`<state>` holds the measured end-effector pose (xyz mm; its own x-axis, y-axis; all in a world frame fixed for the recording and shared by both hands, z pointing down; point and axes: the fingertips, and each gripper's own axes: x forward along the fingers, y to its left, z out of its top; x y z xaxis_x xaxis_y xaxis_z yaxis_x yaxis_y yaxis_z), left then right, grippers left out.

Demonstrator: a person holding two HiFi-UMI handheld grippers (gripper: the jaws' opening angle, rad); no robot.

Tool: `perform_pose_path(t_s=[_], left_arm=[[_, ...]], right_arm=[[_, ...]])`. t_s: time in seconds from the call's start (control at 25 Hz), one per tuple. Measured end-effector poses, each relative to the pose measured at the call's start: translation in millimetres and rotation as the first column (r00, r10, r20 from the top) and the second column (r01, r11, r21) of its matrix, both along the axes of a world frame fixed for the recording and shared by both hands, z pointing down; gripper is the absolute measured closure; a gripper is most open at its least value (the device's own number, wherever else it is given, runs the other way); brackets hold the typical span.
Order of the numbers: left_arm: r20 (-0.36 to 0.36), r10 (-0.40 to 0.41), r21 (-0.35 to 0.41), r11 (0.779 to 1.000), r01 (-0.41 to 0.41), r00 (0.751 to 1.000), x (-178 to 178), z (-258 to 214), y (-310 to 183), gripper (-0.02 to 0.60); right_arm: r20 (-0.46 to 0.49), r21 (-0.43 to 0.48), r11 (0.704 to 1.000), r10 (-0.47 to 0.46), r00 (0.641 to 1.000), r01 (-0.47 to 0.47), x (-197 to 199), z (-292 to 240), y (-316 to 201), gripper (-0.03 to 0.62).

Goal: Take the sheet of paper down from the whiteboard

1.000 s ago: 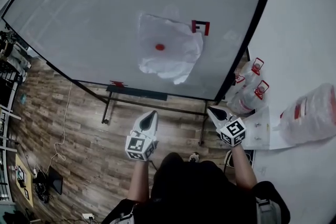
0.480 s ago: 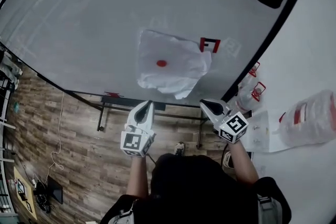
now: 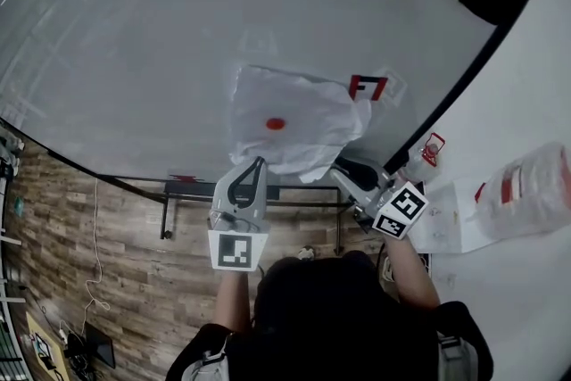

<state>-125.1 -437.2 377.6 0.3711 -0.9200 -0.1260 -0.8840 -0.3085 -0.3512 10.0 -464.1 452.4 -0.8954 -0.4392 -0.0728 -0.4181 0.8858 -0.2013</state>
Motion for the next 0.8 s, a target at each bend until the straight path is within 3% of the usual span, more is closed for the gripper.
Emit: perform_pose_path(t_s=[0.08, 0.16, 0.44, 0.68, 0.8], left_arm=[[0.110, 0.000, 0.018, 1.000, -0.002, 0.994, 3, -4, -8, 0.568], [0.150, -0.011, 0.019, 1.000, 0.008, 0.989, 6, -4, -14, 0.568], [0.147, -0.038, 0.063, 0.998, 0.029, 0.988, 7, -13, -22, 0.568], [0.145, -0.052, 0.090, 0.995, 0.039, 0.988, 7, -22, -24, 0.564], [0.151, -0.047, 0.106, 0.994, 0.031, 0.987, 12, -27, -26, 0.529]], right_arm=[[0.034, -0.018, 1.000, 0.003, 0.999, -0.002, -4, -2, -5, 0.505], [0.064, -0.042, 0.999, -0.008, 0.998, 0.010, -5, -4, -7, 0.505], [0.081, -0.049, 0.997, -0.063, 0.995, 0.067, -13, -2, -13, 0.507], [0.104, -0.064, 0.991, -0.107, 0.989, 0.114, -17, -6, -13, 0.587], [0.100, -0.055, 0.991, -0.115, 0.988, 0.121, -20, -9, -13, 0.589]])
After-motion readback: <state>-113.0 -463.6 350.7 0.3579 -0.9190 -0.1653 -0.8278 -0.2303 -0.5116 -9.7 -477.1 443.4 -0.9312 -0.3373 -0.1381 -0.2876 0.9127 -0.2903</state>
